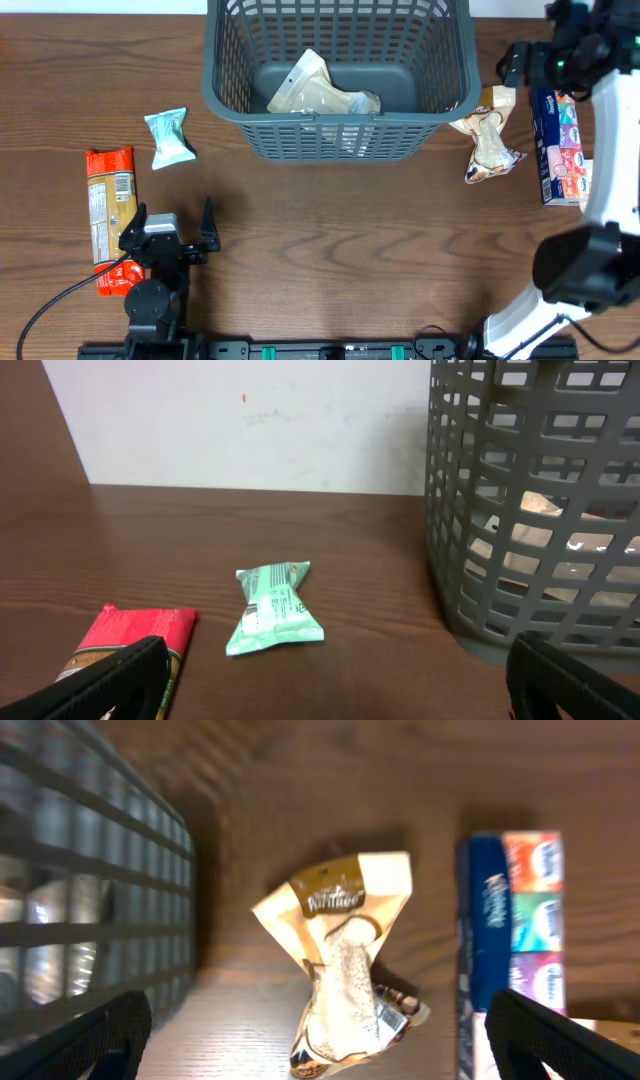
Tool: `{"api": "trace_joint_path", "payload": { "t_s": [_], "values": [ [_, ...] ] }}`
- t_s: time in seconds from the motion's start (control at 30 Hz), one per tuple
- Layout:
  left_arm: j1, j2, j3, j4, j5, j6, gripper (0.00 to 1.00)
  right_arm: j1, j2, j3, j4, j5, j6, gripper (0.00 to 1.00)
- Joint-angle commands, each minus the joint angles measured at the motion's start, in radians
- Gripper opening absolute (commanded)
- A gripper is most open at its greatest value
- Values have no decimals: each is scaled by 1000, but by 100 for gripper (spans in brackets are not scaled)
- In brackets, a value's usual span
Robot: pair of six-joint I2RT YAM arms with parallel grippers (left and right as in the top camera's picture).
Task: Pack container
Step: 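Move the right gripper back to the brown Pantree pouch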
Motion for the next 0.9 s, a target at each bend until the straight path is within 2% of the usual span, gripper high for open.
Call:
{"api": "trace_joint_path", "payload": {
  "t_s": [0.0,0.23,0.47,0.87],
  "values": [
    [-2,-7,-21,-37,-27,5,98,-1,48,-18,-4,2,5,99],
    [-2,-7,-21,-37,-27,5,99,2,117,-129,17,2,-57,99],
    [-2,-7,-21,-37,-27,6,99,3,118,-301,106,71,-118,99],
    [-2,-7,-21,-37,-27,5,99,3,119,-535,257,60,-209,99]
  ]
}}
